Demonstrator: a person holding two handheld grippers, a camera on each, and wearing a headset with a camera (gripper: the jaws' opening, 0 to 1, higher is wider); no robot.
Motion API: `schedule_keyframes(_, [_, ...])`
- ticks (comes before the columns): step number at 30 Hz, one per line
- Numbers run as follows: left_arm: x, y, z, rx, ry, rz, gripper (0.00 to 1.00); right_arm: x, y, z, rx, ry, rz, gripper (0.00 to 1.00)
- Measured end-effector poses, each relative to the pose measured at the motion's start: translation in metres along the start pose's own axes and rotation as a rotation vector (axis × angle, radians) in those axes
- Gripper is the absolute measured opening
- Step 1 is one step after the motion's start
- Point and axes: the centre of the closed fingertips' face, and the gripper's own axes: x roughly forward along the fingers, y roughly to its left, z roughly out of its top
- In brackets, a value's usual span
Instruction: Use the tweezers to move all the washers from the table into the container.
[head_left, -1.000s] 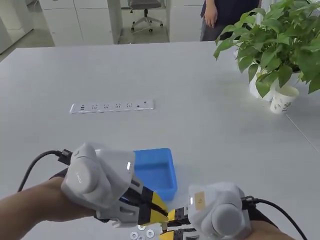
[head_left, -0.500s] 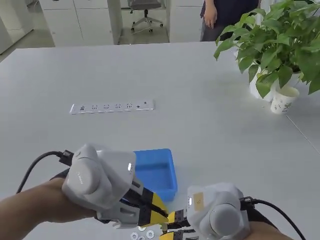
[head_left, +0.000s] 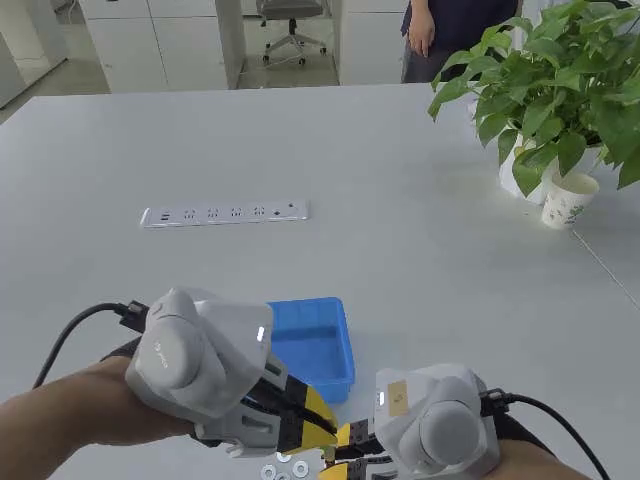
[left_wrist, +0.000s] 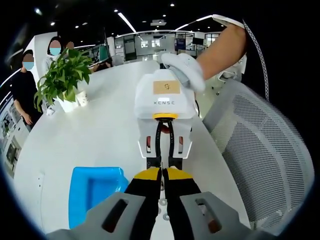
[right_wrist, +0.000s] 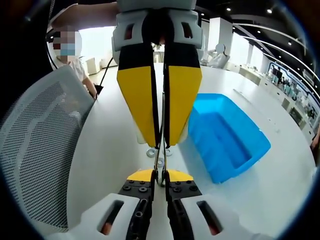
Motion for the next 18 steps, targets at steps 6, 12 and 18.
schedule_keyframes(6, [-0.0004,-0.0001,-0.0006,-0.001,0.002,-0.001,0.06,0.0,0.0002,-0.0001,-0.003,0.003,-0.002,0.09])
schedule_keyframes(12, [-0.0008,-0.0008,-0.0009,-0.002,0.004,-0.003,0.06,-0.0007,0.0006,-0.0004,-0.003,0.005,-0.003,0.09])
schedule_keyframes(18, [-0.0026,0.0,0.0022,-0.002,-0.003,-0.002,0.06,-0.0036,-0.0002,0.0021,-0.004,-0.001,-0.009,0.09])
